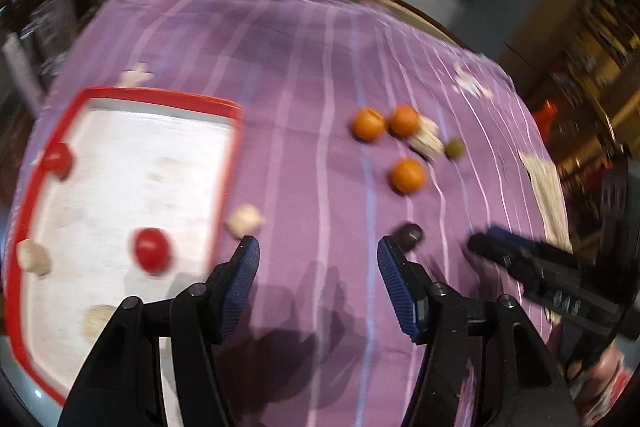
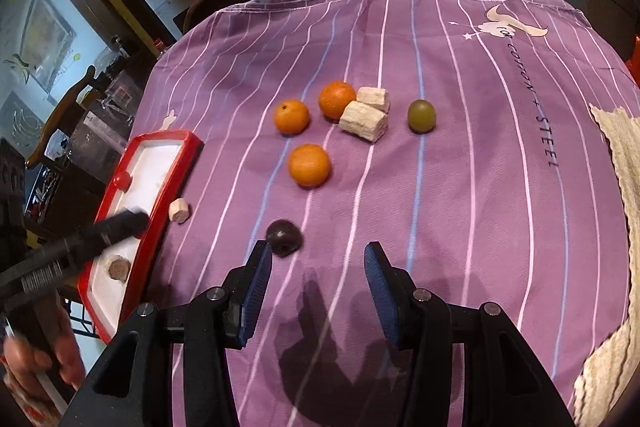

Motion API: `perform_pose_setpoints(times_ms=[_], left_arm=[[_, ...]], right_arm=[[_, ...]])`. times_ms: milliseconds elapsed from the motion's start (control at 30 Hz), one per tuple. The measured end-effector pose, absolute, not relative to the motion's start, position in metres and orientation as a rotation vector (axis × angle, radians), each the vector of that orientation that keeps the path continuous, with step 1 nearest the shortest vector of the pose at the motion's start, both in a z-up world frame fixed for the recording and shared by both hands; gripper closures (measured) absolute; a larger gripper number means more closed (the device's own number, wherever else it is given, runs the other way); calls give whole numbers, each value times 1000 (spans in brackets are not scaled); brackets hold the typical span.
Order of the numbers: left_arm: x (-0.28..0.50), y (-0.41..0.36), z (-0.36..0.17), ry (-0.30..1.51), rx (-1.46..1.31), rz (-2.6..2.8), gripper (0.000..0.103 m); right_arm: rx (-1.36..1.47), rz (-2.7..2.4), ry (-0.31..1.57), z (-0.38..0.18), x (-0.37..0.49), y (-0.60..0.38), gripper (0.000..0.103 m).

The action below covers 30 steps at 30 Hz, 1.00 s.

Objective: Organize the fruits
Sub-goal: 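Move left tool toward an orange while right tool approaches another orange, then close right tool on its orange while left tool grasps the other orange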

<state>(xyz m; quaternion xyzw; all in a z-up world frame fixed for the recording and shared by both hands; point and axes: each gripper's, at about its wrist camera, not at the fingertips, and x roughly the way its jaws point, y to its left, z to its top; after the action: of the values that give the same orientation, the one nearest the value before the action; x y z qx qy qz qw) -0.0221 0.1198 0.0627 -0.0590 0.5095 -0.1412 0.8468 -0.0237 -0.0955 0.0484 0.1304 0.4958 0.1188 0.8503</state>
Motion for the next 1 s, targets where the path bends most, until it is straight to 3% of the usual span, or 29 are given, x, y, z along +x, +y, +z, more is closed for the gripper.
perform_pose_setpoints(times_ms=[533,600,633,667,1000], left_arm=[[-13,144,49,1099,-253,-189,42],[-3,145,53,1086,-265,-189,42],[2,144,56,1078,-262,-190,42],[7,141,58,1070,-251,-192,42],[80,70,37,1091,-135,-339,42]], right_arm=[[134,321,1075,23,47,-60,50],[105,322,1080,18,50,-54,54],[95,321,1086,14,51,-52,68],[91,315,1088,13,51,-53,72],[203,295,1082,21,27,-96,73]])
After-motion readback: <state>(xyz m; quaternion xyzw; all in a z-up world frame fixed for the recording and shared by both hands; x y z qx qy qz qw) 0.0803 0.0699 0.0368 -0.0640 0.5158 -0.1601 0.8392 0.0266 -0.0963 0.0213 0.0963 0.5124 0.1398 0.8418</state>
